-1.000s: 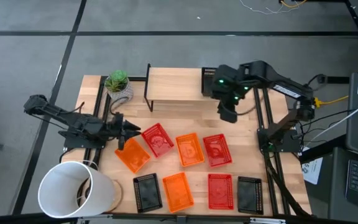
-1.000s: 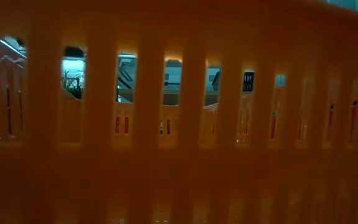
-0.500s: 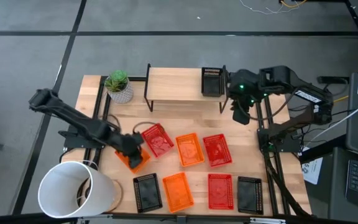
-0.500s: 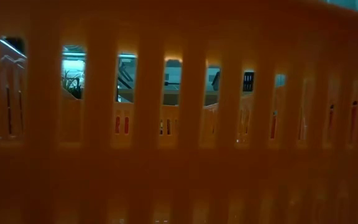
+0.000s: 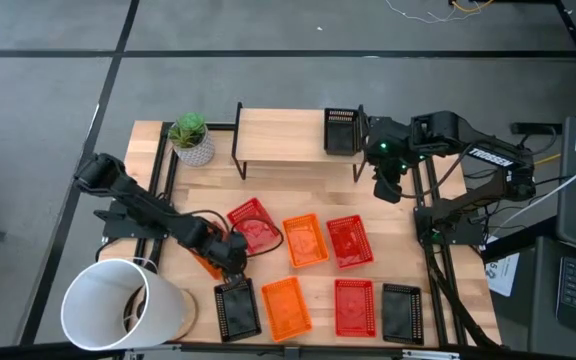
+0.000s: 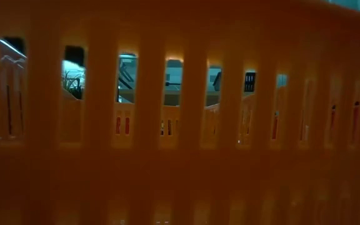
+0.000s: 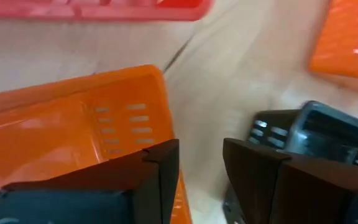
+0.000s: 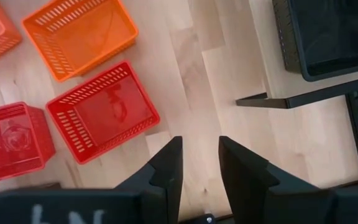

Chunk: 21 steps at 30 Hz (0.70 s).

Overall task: Stack baskets on shelf by color
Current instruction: Put the top left orange bin on the shelf aligned with the other bin

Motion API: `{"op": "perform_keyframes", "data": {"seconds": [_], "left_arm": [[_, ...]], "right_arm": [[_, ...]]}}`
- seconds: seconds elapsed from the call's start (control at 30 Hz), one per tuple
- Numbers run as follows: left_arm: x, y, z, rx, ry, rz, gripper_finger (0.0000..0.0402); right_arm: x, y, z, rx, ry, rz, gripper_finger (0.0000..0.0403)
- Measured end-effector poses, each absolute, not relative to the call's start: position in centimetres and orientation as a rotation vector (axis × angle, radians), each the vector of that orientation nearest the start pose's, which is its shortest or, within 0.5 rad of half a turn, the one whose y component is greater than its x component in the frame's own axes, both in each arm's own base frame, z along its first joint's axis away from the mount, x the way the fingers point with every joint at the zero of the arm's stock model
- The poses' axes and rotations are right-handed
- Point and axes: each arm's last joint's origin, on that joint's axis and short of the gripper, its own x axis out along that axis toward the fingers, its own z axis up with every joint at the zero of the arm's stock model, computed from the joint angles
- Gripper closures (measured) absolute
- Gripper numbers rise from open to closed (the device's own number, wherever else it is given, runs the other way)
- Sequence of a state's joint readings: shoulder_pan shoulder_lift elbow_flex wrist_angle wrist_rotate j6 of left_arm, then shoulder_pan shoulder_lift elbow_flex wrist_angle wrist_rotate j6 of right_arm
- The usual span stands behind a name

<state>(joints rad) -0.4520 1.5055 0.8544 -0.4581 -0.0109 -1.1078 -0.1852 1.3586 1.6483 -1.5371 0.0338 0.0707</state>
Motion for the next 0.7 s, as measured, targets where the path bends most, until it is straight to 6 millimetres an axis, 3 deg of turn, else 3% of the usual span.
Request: {"op": "perform_keyframes", "data": {"seconds": [0.23,0.4,0.7], "left_arm": [[25.3,-12.1,21.0,-0.638,1.157,0.282,0.0285],[24.8,-11.6,21.8,-0.560,1.188,0.380,0.0285],[24.7,-11.7,20.1,-0.483,1.295,0.423,0.0285]], "right_arm": [[20.9,-4.0,39.7,0.157,1.238,-0.235,0.0300],[20.9,-4.0,39.7,0.156,1.237,-0.234,0.0300],[20.9,-4.0,39.7,0.155,1.238,-0.234,0.0300]]}}
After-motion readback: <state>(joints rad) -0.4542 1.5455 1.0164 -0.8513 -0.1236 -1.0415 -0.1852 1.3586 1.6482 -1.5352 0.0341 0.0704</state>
